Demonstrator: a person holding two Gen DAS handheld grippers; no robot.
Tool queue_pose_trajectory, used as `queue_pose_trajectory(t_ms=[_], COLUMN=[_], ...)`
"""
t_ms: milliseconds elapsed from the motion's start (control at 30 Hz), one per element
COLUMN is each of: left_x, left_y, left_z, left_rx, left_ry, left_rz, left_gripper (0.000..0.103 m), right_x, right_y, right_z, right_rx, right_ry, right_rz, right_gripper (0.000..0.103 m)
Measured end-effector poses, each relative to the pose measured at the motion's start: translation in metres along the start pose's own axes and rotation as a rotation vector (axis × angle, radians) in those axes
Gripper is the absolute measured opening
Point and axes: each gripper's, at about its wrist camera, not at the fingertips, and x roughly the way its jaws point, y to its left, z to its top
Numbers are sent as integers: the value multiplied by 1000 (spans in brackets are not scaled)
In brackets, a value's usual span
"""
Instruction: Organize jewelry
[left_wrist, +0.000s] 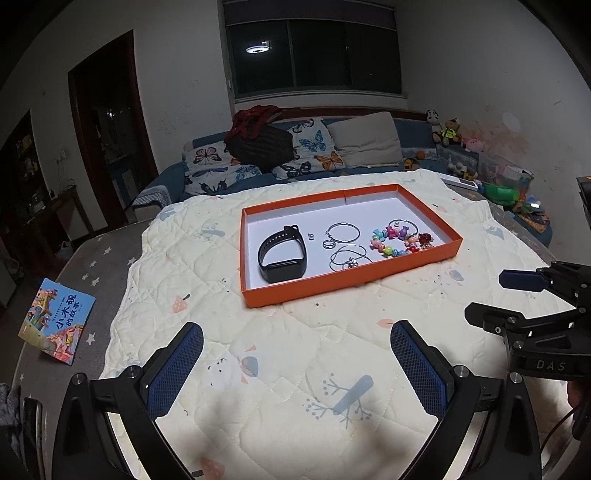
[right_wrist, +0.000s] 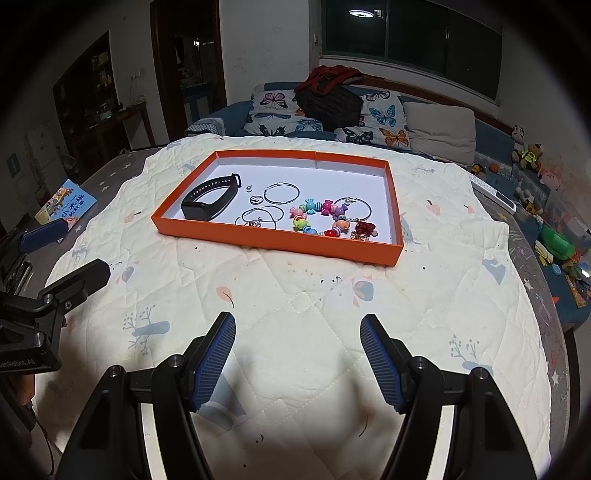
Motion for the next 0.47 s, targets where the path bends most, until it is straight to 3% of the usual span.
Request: queue_pose_trajectory(t_ms=[467], left_x=[1], left_y=[3], left_z=[0], left_rx=[-17], left_ry=[-5], left_rz=[-25], left_gripper=[103], right_x=[1], right_y=[2], right_z=[-2], right_rx=[-3], right_ry=[5], right_rz=[4], right_gripper=[77])
